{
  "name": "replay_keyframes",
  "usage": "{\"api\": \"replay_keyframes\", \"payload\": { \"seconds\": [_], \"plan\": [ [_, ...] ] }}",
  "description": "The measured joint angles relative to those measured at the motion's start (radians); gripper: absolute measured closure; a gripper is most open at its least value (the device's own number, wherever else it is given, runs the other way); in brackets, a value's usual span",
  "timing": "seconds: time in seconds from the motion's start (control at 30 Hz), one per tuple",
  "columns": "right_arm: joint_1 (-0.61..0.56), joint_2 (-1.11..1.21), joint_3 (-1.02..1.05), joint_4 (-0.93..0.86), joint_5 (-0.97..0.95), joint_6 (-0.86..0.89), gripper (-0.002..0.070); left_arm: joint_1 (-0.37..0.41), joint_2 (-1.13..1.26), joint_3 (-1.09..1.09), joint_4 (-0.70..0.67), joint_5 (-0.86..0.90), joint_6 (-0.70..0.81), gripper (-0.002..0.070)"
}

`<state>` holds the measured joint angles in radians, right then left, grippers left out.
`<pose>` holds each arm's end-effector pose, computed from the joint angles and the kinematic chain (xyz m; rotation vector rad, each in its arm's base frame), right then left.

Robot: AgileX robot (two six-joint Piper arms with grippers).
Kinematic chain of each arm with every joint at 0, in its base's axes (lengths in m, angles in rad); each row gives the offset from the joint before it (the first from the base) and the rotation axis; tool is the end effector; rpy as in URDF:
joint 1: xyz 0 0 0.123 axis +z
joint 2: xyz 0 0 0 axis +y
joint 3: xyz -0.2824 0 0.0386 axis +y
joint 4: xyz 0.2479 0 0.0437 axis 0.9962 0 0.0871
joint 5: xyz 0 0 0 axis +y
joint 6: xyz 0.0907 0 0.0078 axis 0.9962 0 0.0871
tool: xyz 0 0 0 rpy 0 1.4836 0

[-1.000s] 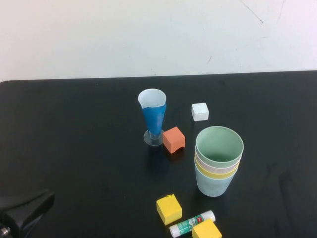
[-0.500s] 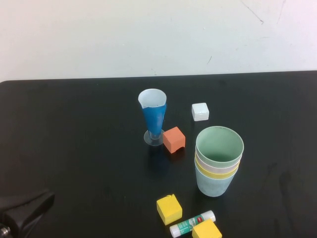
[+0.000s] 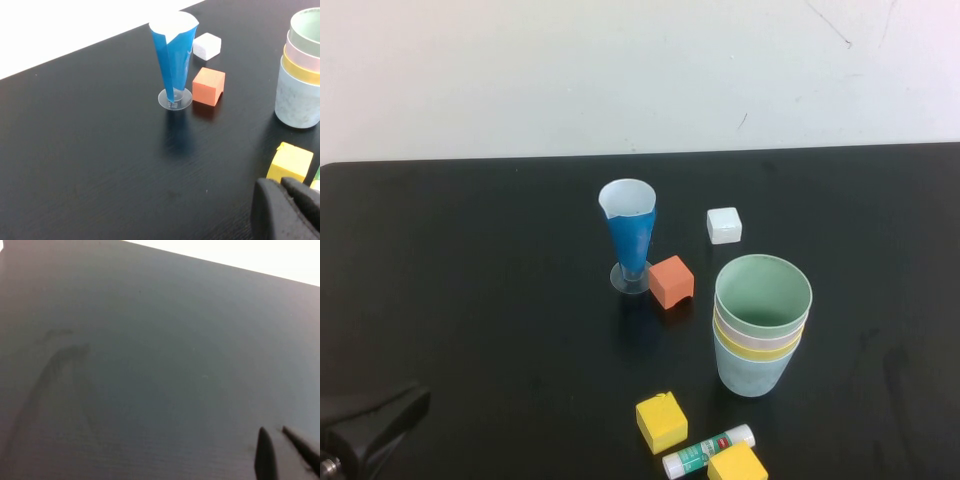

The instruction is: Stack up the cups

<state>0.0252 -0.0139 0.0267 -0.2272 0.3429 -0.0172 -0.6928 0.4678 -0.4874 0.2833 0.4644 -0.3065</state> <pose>0.0534 -0.0056 0.1747 -0.1819 1.8266 -0.2145 0.0822 -0.0534 0.3030 0.5257 1.8550 -0.3818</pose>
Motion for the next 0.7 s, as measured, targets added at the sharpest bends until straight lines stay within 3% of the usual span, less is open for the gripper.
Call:
{"api": "replay_keyframes", "payload": {
  "seconds": [0.57,0.7],
  "plan": [
    [0.001,0.0,0.0,0.0,0.0,0.002,0.0679,0.0,0.0,0.0,0.0,0.0,0.0,0.0676],
    [0.001,0.0,0.0,0.0,0.0,0.002,0.0678,0.0,-0.006,0.053,0.073,-0.023,0.017,0.0676]
  ]
}}
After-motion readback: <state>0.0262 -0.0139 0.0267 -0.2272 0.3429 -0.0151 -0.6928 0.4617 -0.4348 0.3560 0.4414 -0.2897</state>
